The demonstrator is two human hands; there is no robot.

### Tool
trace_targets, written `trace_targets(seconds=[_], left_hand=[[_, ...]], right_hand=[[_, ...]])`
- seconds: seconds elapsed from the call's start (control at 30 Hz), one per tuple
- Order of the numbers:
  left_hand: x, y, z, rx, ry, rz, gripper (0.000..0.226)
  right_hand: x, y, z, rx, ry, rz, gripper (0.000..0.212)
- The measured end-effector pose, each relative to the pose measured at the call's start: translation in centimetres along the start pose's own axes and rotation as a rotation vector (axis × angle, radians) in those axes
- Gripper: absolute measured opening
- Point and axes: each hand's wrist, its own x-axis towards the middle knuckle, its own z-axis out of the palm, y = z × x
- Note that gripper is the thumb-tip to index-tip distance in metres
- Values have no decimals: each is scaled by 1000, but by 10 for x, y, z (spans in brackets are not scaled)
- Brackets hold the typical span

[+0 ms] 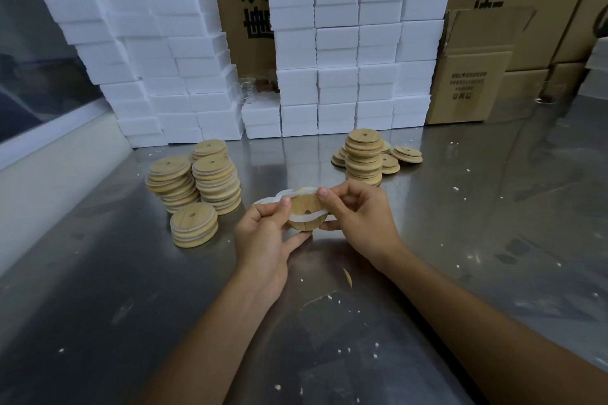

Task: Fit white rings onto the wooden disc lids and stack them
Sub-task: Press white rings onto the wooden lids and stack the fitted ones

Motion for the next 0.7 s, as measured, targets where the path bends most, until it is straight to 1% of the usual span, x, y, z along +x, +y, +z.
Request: trace_targets(seconds=[0.13,0.37,0.47,0.6,0.7], left_hand=[[2,1,-2,-13,3,-20,20],[4,4,-3,-47,-9,-61,20],[3,5,-2,-45,-10,-68,20],[1,4,-1,-22,-13,-52,13],[1,3,0,-22,-21,-29,13]], right_hand=[[-1,-3,0,47,-15,38,19],[-2,-6,-2,151,-81,132,12],[-2,-7,-3,155,-71,136,12],[-2,-8,-2,125,-33,125,18],[-2,-9,-2,125,-23,124,20]])
